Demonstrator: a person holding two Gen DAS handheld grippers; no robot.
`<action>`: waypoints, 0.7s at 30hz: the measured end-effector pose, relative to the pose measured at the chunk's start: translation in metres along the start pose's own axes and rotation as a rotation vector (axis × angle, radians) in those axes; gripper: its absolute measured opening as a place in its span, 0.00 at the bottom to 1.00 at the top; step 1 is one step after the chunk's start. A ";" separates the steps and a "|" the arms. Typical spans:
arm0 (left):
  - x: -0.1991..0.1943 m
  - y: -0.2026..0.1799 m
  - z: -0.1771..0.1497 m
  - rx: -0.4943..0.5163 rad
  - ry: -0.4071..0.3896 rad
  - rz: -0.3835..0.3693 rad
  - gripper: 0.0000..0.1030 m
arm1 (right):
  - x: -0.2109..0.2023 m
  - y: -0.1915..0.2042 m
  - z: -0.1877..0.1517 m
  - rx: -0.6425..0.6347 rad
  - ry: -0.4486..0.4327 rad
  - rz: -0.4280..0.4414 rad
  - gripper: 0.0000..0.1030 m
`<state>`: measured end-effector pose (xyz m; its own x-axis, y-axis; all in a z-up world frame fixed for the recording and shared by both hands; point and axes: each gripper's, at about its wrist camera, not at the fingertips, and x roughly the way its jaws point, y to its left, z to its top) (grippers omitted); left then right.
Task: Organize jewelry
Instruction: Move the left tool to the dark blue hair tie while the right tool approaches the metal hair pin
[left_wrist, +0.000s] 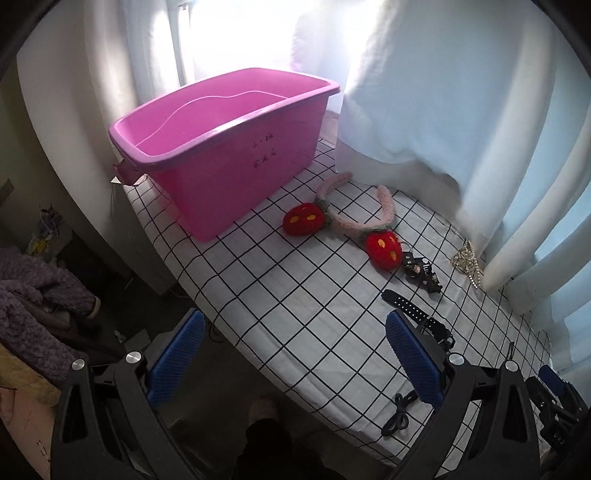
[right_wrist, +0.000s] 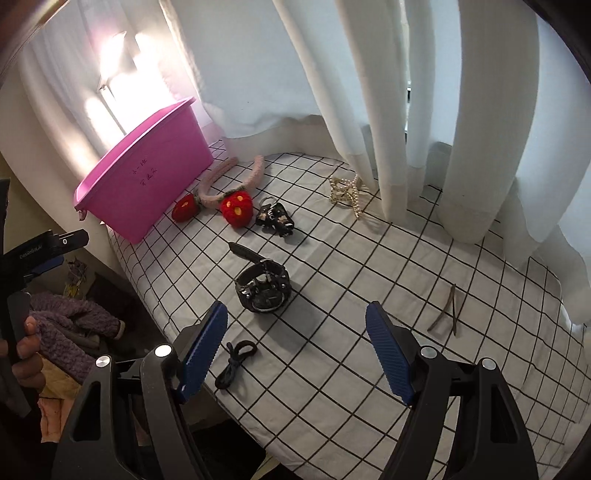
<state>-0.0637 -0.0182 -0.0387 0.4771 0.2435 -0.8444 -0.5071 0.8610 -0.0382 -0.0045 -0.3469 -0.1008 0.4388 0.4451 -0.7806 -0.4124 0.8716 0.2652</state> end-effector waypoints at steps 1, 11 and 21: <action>0.003 -0.004 -0.003 0.016 0.005 -0.002 0.94 | -0.003 -0.006 -0.004 0.020 -0.008 -0.012 0.72; 0.035 -0.043 -0.039 0.164 0.045 -0.072 0.94 | -0.018 -0.054 -0.037 0.144 -0.037 -0.173 0.72; 0.041 -0.075 -0.095 0.115 0.090 -0.027 0.94 | -0.015 -0.110 -0.050 0.115 -0.027 -0.130 0.72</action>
<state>-0.0745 -0.1155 -0.1212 0.4204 0.1834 -0.8886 -0.4071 0.9134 -0.0040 -0.0057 -0.4596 -0.1464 0.5042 0.3311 -0.7976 -0.2578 0.9392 0.2269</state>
